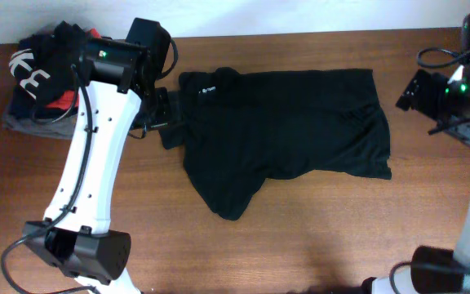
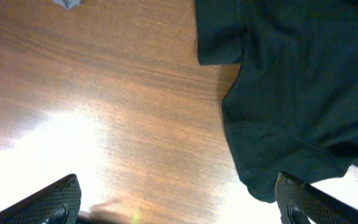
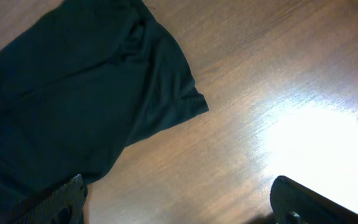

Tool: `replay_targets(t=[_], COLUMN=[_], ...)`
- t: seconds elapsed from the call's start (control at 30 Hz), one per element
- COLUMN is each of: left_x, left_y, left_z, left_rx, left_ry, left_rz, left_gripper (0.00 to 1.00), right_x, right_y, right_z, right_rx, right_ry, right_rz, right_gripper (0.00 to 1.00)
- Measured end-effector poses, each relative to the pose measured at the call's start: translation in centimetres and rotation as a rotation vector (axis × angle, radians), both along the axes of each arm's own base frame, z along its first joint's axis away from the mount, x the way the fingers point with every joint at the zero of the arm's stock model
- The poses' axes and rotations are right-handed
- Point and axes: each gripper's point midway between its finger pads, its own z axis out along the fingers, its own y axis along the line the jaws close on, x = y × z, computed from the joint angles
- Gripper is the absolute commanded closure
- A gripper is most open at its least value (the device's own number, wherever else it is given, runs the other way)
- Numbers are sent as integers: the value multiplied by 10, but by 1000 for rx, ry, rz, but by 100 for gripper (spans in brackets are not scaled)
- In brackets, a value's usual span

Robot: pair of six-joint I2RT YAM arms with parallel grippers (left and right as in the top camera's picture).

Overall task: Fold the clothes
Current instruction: 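Lay the shirt flat on the table and open both grippers, then move both grippers to the shirt's lower hem corners and grasp them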

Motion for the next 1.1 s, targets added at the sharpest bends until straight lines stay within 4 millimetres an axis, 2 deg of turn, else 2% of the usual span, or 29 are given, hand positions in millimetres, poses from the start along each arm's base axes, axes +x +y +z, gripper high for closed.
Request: replay_targets(t=[0.1, 0.23, 0.3, 0.4, 0.53, 0.63, 0.73, 0.87, 1.1], left_x=[-7, -30, -39, -47, -64, -77, -92, -105, -111], left_y=[-3, -19, -32, -61, -97, -121, -135, -143, -144], left_z=[-2, -4, -6, -14, -48, -89, -121, -150, -174], left_rx=[-2, -3, -17, -81, -187, -247, -299, -349, -381], left_ry=[8, 20, -2, -48, -2, 58, 112, 154, 171], left_rz=[16, -4, -25, -76, -140, -182, -208, -177, -98], left_gripper=[1, 1, 1, 1, 1, 1, 1, 1, 1], right_x=[-16, -39, -42, -35, -24, -22, -21, -19, -13], right_y=[3, 6, 6, 4, 2, 2, 2, 7, 10], right_z=[0, -8, -15, -33, -72, -103, -130, -153, -167], right_rx=[1, -2, -3, -5, 2, 8, 18, 53, 78], right_ry=[4, 26, 32, 39, 78, 111, 136, 138, 130], right_rz=[-3, -6, -7, -9, -10, -11, -9, -9, -28], right_gripper=[1, 1, 1, 1, 1, 1, 1, 1, 1])
